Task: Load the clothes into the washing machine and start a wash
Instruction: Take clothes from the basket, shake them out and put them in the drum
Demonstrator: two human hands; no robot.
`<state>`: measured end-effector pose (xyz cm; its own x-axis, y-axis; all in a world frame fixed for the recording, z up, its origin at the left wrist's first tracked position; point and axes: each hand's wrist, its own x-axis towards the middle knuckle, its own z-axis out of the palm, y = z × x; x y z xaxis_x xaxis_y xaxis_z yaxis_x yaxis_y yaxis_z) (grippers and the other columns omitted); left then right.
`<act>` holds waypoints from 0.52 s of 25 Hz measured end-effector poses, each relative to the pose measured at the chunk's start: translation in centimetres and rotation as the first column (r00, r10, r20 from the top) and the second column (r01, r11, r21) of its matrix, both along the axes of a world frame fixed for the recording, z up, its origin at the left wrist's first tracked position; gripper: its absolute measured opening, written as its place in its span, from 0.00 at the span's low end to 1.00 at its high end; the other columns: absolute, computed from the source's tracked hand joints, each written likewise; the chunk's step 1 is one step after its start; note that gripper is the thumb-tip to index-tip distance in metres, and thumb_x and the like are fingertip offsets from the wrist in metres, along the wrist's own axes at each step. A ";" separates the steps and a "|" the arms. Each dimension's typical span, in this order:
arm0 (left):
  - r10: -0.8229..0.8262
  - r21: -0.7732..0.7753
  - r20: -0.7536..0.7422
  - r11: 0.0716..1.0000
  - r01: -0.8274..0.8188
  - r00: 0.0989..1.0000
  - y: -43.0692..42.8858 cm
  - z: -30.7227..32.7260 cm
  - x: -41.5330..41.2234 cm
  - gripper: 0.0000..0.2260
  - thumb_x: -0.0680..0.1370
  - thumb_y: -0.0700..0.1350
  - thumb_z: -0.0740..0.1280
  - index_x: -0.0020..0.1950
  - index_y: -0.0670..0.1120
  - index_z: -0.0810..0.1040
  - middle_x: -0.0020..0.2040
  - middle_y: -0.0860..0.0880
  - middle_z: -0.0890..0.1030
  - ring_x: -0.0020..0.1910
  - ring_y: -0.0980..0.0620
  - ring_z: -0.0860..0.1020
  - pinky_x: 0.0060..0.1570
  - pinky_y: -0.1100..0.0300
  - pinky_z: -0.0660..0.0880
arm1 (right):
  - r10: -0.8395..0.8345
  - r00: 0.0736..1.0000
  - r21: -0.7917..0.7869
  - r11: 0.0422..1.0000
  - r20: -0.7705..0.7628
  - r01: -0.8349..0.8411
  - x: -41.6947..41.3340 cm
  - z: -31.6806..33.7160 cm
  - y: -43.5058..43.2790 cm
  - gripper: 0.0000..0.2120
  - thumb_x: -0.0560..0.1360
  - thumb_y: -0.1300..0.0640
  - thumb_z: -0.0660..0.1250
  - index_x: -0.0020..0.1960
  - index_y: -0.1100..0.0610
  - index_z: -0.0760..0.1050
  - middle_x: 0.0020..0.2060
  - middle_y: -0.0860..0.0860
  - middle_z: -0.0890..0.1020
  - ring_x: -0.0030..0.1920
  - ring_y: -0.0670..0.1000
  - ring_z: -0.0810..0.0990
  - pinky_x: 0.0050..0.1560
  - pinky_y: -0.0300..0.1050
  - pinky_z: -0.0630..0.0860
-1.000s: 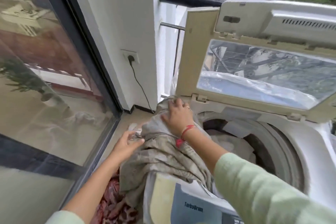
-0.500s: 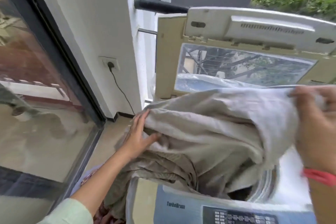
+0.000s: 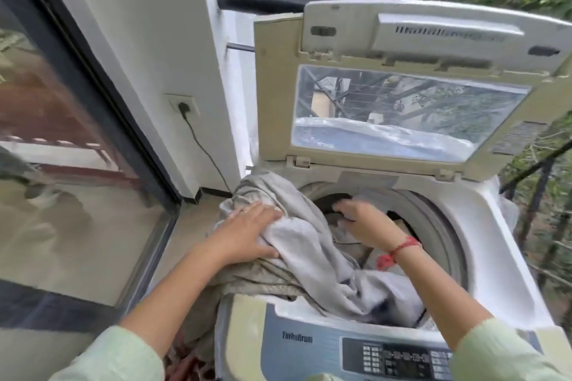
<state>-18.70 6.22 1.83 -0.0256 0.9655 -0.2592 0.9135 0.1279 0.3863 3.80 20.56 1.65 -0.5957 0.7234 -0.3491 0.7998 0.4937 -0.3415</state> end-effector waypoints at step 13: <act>0.661 -0.357 0.364 0.750 -0.558 0.656 -9.6 -10.5 -6.0 0.46 0.72 0.50 0.72 0.77 0.49 0.43 0.77 0.40 0.52 0.73 0.43 0.61 0.68 0.49 0.64 | 0.422 0.888 0.305 0.834 0.184 -0.459 -18.5 -1.6 -10.2 0.11 0.71 0.61 0.61 0.51 0.55 0.77 0.48 0.54 0.81 0.53 0.57 0.78 0.58 0.61 0.68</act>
<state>-24.67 -3.40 -8.71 -0.4235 0.6987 -0.5766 0.3317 0.7119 0.6190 -14.73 10.39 0.09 -0.8526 0.4764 -0.2148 0.4918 0.8704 -0.0215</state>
